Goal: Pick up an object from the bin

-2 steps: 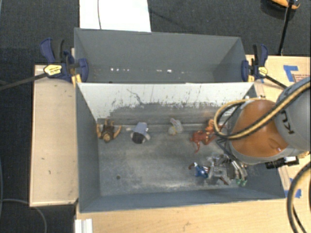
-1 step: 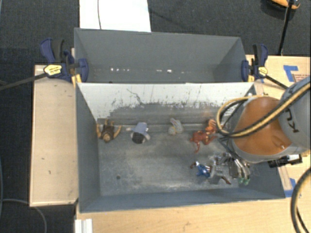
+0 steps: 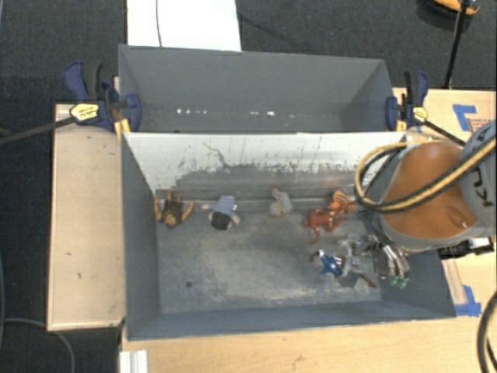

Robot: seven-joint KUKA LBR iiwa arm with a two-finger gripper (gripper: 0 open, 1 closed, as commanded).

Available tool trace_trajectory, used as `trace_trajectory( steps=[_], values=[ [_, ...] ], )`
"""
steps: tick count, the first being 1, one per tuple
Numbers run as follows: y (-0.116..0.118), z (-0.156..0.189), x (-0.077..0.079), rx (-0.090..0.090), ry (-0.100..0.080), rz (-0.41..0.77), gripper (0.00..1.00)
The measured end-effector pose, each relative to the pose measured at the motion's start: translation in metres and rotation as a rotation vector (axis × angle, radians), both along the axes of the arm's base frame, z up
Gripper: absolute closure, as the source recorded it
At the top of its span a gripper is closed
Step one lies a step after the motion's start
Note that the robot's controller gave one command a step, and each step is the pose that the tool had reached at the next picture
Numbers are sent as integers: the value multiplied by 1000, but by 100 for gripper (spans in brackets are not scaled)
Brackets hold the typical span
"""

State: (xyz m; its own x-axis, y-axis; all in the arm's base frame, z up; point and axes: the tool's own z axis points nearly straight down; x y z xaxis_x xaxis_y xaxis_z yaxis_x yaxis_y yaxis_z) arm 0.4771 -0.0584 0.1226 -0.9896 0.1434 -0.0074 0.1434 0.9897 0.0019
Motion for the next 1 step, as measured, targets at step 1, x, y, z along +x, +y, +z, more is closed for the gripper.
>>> trace_trajectory(
  steps=[1],
  values=[
    [0, 2, -1, 0, 1, 0, 100]
  ],
)
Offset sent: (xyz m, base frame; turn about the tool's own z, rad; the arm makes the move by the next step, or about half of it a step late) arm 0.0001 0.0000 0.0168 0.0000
